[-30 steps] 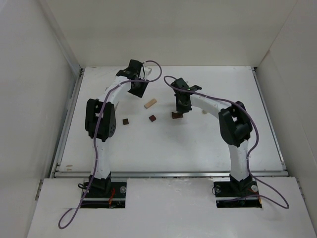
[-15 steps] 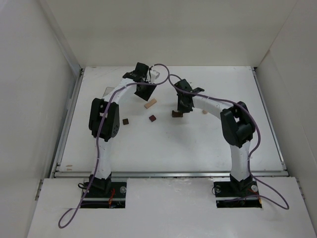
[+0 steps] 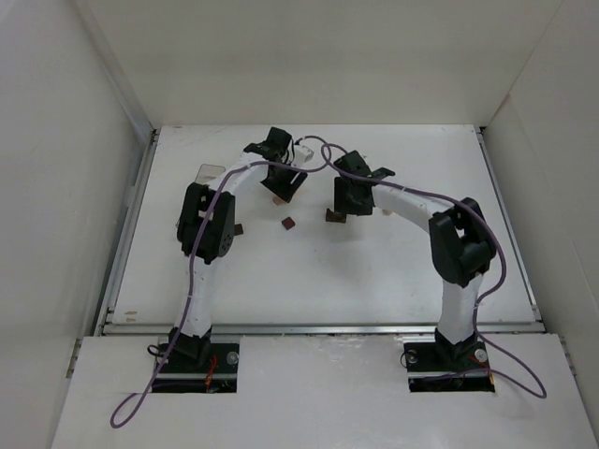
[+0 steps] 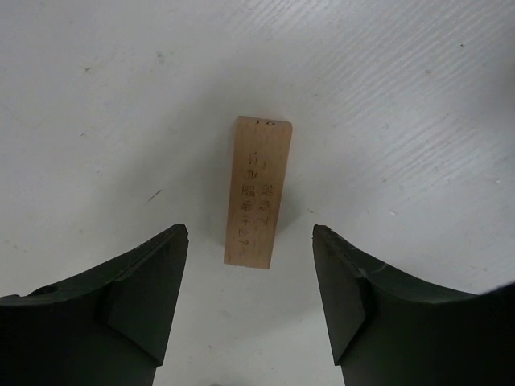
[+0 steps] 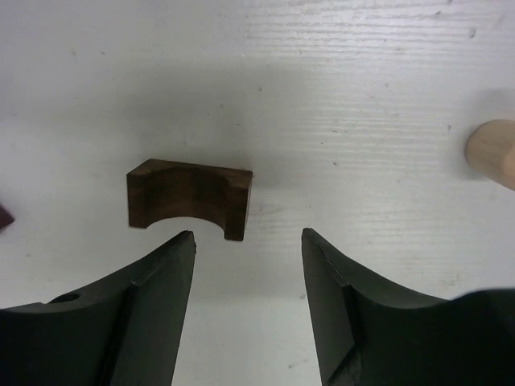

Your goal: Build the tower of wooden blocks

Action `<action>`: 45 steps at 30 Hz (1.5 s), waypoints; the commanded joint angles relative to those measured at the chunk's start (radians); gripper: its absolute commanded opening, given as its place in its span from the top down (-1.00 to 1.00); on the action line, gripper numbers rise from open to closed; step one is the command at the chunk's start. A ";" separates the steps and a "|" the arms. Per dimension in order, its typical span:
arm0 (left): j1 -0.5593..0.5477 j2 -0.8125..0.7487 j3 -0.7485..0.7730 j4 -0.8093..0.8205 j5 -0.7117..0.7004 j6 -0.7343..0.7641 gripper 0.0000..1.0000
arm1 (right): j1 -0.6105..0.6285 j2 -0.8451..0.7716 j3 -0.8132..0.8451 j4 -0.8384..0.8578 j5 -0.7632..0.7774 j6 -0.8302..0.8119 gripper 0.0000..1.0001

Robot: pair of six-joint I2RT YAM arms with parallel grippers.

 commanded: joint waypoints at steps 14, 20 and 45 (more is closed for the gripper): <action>-0.005 0.075 0.023 0.002 -0.014 0.000 1.00 | -0.081 -0.269 -0.083 0.053 -0.052 -0.127 -0.24; -0.016 0.003 0.090 -0.029 0.041 0.071 1.00 | -0.125 -0.328 -0.083 0.064 -0.072 -0.145 -0.24; -0.333 0.031 0.259 -0.205 0.075 0.523 1.00 | -0.406 -0.710 -0.260 0.087 -0.201 -0.262 -0.33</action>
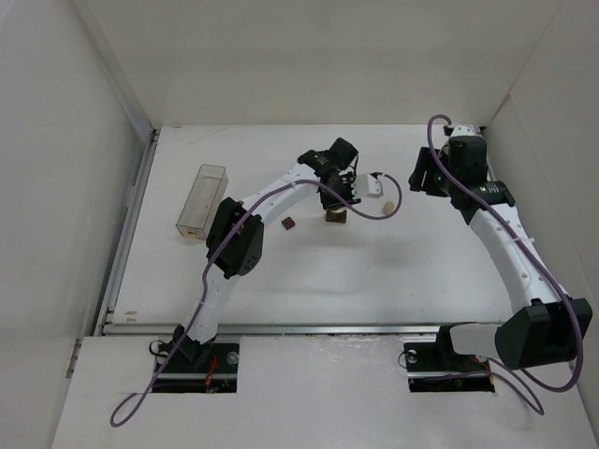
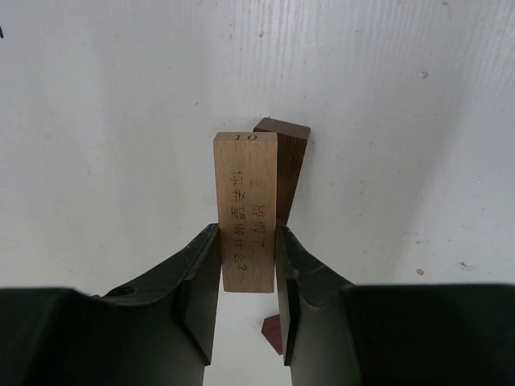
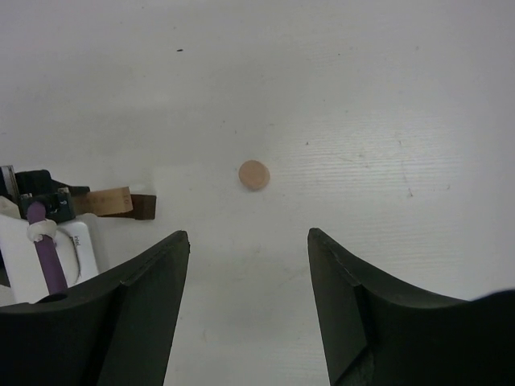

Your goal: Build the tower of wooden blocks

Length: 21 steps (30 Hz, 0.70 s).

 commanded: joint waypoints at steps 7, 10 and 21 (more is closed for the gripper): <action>-0.015 0.002 -0.005 -0.011 -0.037 0.073 1.00 | 0.003 -0.019 -0.007 0.044 -0.029 -0.024 -0.33; -0.015 0.011 -0.005 -0.011 -0.028 0.061 1.00 | 0.003 -0.019 -0.007 0.044 -0.029 -0.024 -0.33; -0.033 0.031 -0.052 0.020 -0.060 0.007 1.00 | 0.003 -0.029 -0.026 0.053 -0.029 -0.024 -0.33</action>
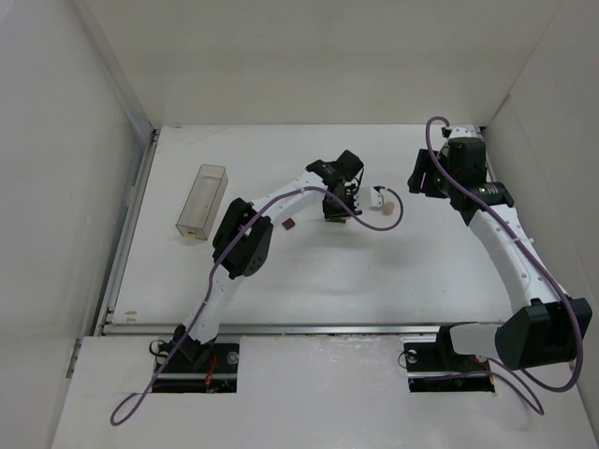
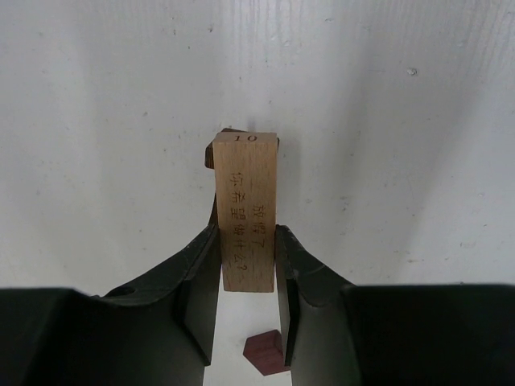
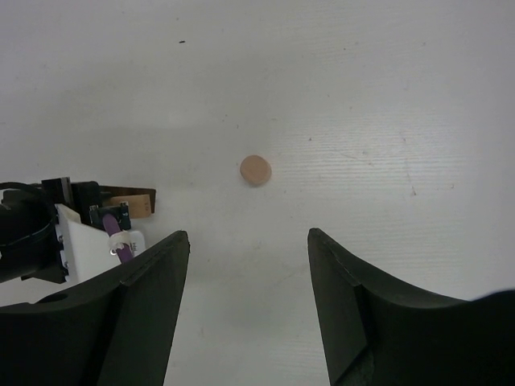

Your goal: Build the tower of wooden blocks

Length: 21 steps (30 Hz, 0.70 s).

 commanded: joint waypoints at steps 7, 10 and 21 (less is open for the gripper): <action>-0.003 -0.010 -0.015 0.027 -0.032 -0.017 1.00 | 0.003 -0.037 -0.016 0.052 -0.010 -0.011 -0.33; -0.003 -0.001 -0.006 0.027 -0.032 -0.017 1.00 | 0.003 -0.037 -0.016 0.052 -0.020 -0.011 -0.33; -0.003 -0.001 0.053 -0.006 -0.021 -0.139 1.00 | 0.003 -0.037 -0.026 0.061 -0.020 -0.020 -0.33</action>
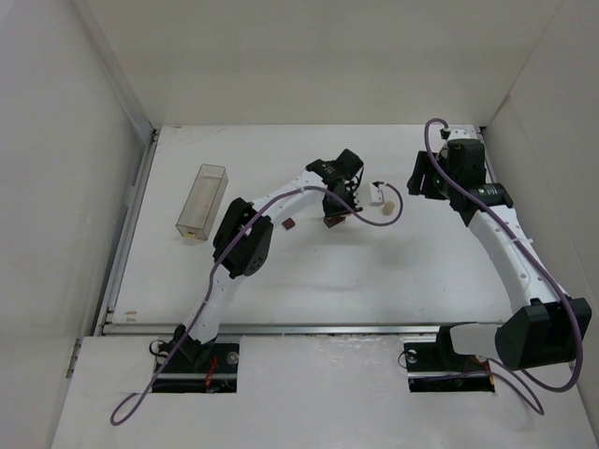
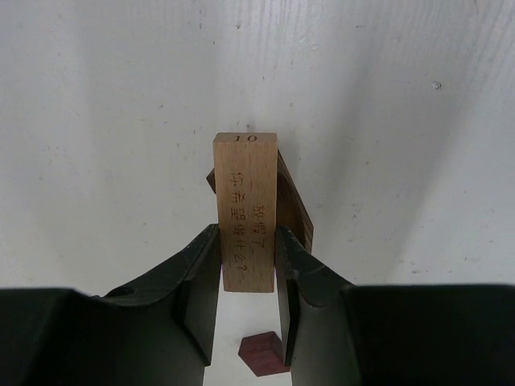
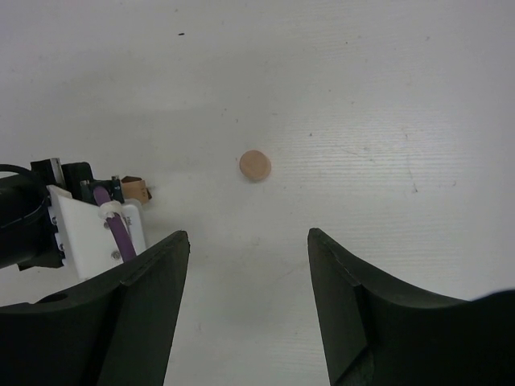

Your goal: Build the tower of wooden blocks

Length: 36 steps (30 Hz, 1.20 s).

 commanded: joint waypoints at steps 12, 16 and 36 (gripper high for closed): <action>0.007 -0.009 0.032 -0.010 -0.028 -0.303 1.00 | 0.003 -0.016 -0.002 0.060 -0.012 -0.012 -0.33; 0.007 -0.009 0.012 -0.010 -0.017 -0.312 1.00 | 0.003 -0.016 -0.002 0.060 -0.012 -0.012 -0.33; 0.007 -0.009 0.013 -0.028 -0.037 -0.443 0.92 | 0.003 -0.016 -0.002 0.060 -0.012 -0.012 -0.33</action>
